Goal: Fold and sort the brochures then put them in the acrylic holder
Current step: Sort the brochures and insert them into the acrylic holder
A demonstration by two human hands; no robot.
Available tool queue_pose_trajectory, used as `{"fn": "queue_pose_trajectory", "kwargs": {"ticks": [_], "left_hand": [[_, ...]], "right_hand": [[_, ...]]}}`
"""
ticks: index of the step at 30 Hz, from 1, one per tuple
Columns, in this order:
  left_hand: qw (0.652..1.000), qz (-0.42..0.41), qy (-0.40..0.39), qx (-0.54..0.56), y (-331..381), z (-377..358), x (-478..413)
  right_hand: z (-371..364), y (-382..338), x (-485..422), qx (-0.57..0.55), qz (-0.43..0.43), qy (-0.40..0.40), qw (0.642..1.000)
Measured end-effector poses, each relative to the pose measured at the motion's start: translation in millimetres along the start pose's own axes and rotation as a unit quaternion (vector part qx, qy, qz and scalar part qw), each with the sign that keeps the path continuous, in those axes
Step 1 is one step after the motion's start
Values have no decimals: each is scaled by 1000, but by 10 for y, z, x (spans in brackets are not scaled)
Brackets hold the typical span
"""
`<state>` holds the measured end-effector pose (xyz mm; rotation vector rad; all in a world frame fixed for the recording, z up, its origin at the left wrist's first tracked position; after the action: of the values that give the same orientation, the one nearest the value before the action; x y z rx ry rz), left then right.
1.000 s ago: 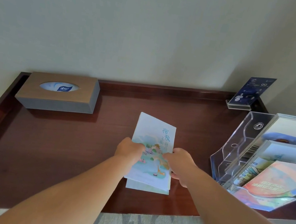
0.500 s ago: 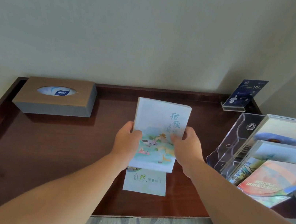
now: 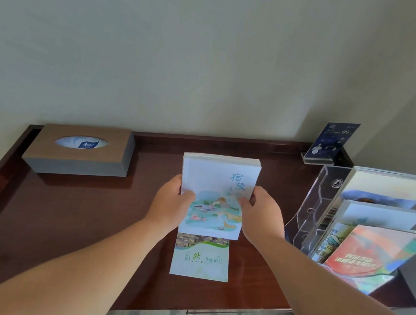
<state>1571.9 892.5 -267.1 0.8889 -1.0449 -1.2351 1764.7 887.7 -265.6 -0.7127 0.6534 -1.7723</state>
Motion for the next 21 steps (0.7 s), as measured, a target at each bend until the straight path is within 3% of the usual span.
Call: {"fn": "queue_pose_trajectory", "kwargs": {"ticks": [6, 13, 21], "left_hand": [[997, -60, 53, 11, 666, -8, -148], [985, -162, 59, -4, 1689, -260, -194], [970, -223, 94, 10, 2453, -1011, -4]], "right_hand": [[588, -408, -91, 2, 66, 44, 997], [1679, -763, -188, 3, 137, 106, 985], [2809, -627, -349, -18, 190, 129, 973]]}}
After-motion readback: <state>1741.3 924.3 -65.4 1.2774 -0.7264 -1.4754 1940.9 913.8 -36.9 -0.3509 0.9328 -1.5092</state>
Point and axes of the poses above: each hand's wrist, its own x-axis away from the middle knuckle, its own z-axis out of the back of the hand, y = z × x, the point moved 1 cm from there along -x, towards the middle knuckle, and after that the axes turned 3 degrees about -z, right-handed, at the moved point
